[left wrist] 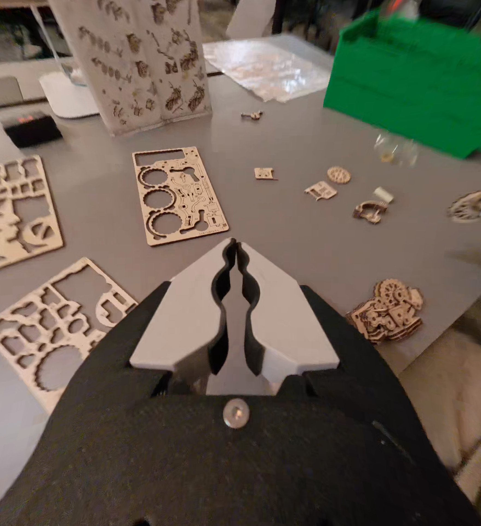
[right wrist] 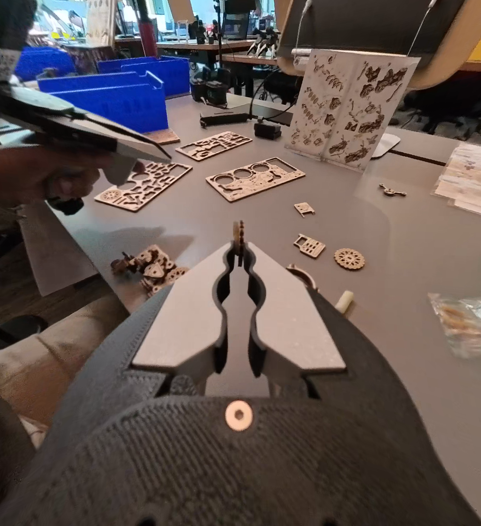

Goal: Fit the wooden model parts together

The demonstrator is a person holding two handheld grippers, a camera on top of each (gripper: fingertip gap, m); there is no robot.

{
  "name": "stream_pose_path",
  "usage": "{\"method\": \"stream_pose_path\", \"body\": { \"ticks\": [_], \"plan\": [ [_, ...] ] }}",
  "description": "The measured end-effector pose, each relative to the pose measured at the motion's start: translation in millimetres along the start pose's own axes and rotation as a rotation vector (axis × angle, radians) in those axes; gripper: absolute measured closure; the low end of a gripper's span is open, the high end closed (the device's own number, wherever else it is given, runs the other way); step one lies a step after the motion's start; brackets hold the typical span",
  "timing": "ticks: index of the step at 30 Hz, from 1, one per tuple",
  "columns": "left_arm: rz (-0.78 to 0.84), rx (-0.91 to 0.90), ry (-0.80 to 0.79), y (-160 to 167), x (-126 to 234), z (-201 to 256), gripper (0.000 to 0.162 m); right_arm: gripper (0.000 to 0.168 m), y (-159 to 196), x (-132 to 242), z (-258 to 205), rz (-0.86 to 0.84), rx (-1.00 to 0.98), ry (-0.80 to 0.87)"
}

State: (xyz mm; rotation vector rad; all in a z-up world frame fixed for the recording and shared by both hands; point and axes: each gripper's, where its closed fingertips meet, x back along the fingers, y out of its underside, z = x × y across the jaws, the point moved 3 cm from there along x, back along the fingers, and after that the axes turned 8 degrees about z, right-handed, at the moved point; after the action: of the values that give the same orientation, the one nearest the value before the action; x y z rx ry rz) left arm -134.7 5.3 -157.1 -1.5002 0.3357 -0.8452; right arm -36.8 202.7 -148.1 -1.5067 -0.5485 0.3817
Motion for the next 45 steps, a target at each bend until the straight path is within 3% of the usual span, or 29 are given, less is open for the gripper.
{"method": "stream_pose_path", "body": {
  "ticks": [1, 4, 8, 12, 17, 20, 24, 32, 38, 41, 45],
  "plan": [
    [0.027, 0.062, 0.027, 2.4, 0.0, -3.4, 0.162, 0.164, -1.7, -8.1, 6.2, -0.007, 0.014, 0.001],
    [0.092, 0.145, -0.009, 6.8, -8.3, -17.3, 0.162, 0.164, -2.8, -41.7, 12.1, -0.055, 0.001, -0.123],
    [0.127, 0.02, -0.094, -17.7, -18.5, -31.0, 0.162, 0.164, -11.1, -85.2, 0.9, -0.026, -0.093, -0.314],
    [0.228, 0.091, 0.087, -45.1, -26.8, -3.6, 0.162, 0.164, -26.1, -106.9, 7.1, 0.05, -0.133, -0.346],
    [0.256, 0.133, 0.151, -44.7, -48.1, 0.9, 0.162, 0.164, -18.9, -98.6, 24.6, 0.125, -0.299, -0.328],
    [0.214, 0.268, 0.161, -24.3, -51.1, 6.4, 0.162, 0.164, -17.1, -90.8, 29.2, 0.121, -0.212, -0.299],
    [0.236, 0.395, 0.363, -26.0, -33.3, 48.3, 0.162, 0.164, -11.6, -88.9, 22.7, 0.115, -0.275, -0.283],
    [0.166, 0.366, 0.507, -22.4, -31.7, 80.0, 0.162, 0.164, -26.4, -79.7, -15.1, 0.159, -0.175, -0.275],
    [0.156, 0.458, 0.595, -21.5, -36.2, 75.8, 0.131, 0.164, -12.7, -84.3, -13.6, 0.087, -0.205, -0.324],
    [0.147, 0.394, 0.615, -21.9, -33.7, 73.2, 0.13, 0.164, 2.4, -81.3, -13.4, -0.013, -0.127, -0.384],
    [0.042, 0.178, 0.682, -5.0, -29.2, 86.4, 0.132, 0.164, 11.2, -78.8, -19.2, -0.083, -0.085, -0.477]
  ]
}}
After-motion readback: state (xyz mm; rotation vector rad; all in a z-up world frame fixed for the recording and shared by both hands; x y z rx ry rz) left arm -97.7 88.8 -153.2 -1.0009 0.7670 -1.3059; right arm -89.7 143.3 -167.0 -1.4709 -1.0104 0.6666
